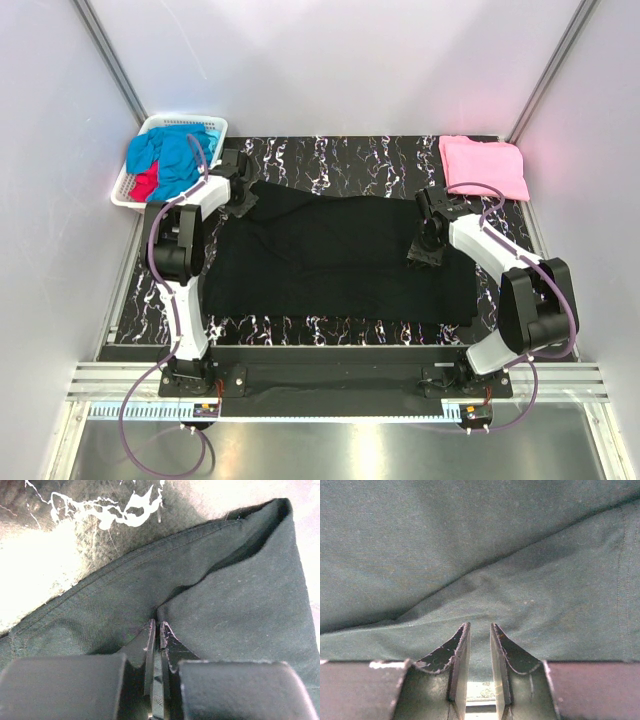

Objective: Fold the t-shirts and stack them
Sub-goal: Fold the tshirt

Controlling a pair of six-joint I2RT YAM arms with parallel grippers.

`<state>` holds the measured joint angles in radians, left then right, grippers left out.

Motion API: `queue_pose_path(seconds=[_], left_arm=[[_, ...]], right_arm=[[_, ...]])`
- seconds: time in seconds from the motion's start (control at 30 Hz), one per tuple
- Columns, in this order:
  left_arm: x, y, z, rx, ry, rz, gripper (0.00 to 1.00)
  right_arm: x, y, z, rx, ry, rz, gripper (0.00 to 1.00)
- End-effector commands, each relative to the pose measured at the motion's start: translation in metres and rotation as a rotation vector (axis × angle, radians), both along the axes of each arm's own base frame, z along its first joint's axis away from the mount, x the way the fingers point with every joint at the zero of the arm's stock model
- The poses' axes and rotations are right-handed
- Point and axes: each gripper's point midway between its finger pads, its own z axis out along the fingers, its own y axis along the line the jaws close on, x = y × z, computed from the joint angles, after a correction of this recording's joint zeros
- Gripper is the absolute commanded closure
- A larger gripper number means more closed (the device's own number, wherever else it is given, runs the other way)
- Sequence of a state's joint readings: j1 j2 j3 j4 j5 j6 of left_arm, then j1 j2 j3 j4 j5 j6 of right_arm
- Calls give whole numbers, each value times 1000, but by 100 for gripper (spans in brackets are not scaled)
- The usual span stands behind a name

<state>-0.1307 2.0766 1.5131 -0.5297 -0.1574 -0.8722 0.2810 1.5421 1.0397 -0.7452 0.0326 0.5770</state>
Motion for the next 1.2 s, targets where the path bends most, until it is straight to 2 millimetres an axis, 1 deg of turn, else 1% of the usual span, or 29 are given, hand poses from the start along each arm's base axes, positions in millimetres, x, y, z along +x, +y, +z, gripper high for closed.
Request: queue_pose_path(seconds=[0.0,0.17,0.27,0.3,0.5,0.6,0.67,0.7,0.73,0.77,0.8,0.83,0.87,0.9,0.93,1.0,1.03,1.07,1.1,1.13,1.17], left_arm=[[21,-2,50,-15,-128,-20,91],[23,-4,60,-20,-165,-44,91],[24,-6,65,-27,-186,-62,97],[26,-7,67,-32,-199,-66,100],[27,-11,75,-45,-224,-94,100],[24,-12,80,-46,-233,-101,100],[21,-12,82,-45,-236,-114,100],[20,-12,87,-45,-248,-117,100],[19,-12,90,-46,-252,-122,100],[17,-12,93,-47,-260,-127,100],[15,-13,94,-47,-263,-129,100],[13,-13,95,-50,-262,-135,100],[12,-13,96,-50,-265,-139,100],[12,-14,99,-51,-274,-143,100],[11,-14,99,-53,-272,-146,100],[9,-15,99,-54,-272,-153,100],[8,-16,98,-58,-268,-160,100],[8,-16,99,-60,-270,-162,100],[8,-17,99,-63,-271,-163,100],[8,-18,100,-67,-272,-168,100],[9,-18,100,-67,-274,-172,100]], right_arm=[[12,4,10,6,-42,9,71],[10,3,6,1,-30,8,71],[8,3,5,0,-26,7,71],[9,2,5,1,-27,4,71],[9,2,6,-3,-33,0,72],[15,-3,14,-25,-68,-34,71],[28,-5,22,-42,-115,-45,69],[33,-8,25,-60,-129,-42,67],[46,-9,32,-79,-156,-46,66],[54,-11,35,-95,-173,-50,65],[62,-17,38,-128,-187,-62,65],[76,-20,40,-131,-191,-78,64],[84,-23,40,-130,-193,-90,63],[92,-25,39,-121,-191,-98,62],[108,-38,37,-123,-189,-138,62],[122,-48,32,-108,-176,-170,62],[133,-52,25,-100,-164,-180,62],[140,-64,22,-101,-157,-205,62],[145,-69,18,-113,-151,-212,61],[155,-74,8,-120,-136,-216,61],[157,-86,3,-130,-110,-239,61]])
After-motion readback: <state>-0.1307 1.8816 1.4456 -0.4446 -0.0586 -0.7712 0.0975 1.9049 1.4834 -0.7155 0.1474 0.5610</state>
